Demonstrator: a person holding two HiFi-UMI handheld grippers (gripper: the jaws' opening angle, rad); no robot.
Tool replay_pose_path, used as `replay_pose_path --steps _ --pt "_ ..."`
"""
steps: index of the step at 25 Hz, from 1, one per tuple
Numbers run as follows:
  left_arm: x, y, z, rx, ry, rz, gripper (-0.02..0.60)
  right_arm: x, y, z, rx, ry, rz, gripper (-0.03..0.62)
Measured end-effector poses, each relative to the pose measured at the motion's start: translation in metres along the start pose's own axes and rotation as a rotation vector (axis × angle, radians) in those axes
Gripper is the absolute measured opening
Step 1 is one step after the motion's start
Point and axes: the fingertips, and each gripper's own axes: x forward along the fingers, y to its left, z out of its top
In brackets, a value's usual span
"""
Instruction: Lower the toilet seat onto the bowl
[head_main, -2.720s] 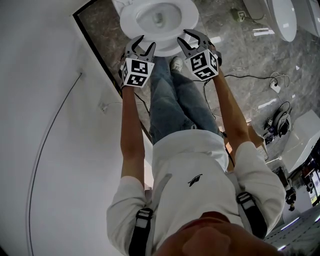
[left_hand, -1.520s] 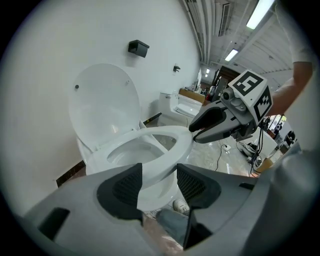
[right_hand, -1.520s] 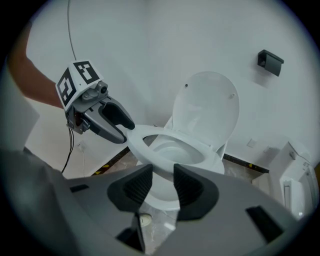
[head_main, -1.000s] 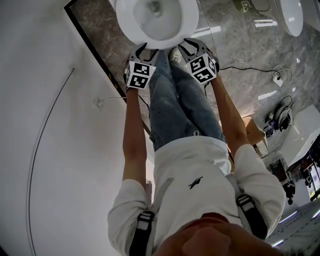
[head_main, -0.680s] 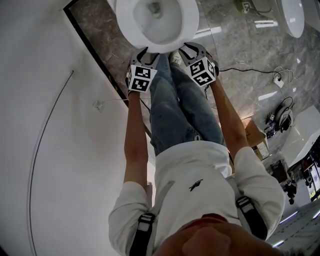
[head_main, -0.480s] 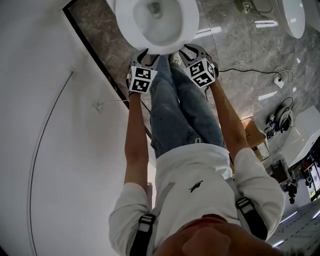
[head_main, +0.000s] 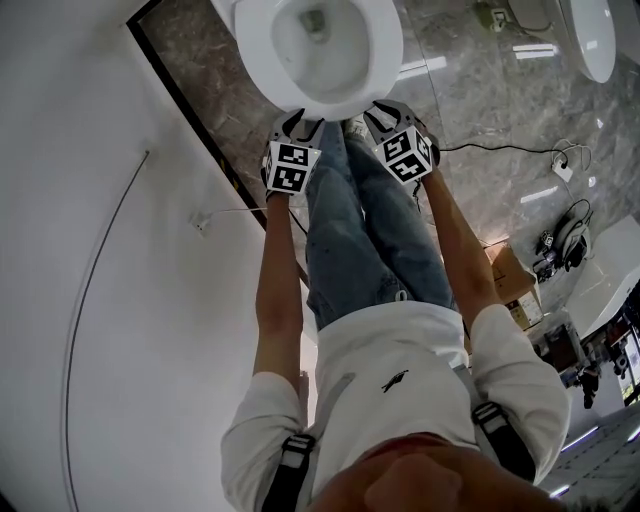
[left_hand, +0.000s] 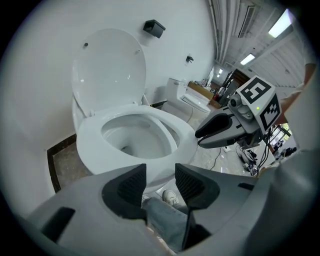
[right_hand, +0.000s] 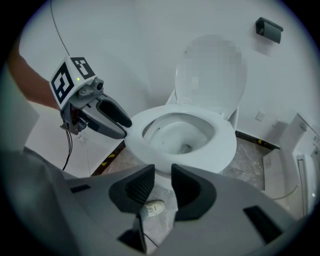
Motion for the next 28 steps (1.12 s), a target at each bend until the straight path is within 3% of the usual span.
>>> replay_pose_path --steps 9,28 --pt "0.018 0.010 -0.016 -0.033 0.024 0.009 0.152 0.020 0.000 -0.016 0.029 0.037 0.000 0.103" --pt "0.049 0.020 -0.044 -0.070 0.065 0.026 0.152 0.057 0.000 -0.040 0.072 0.101 -0.010 0.078"
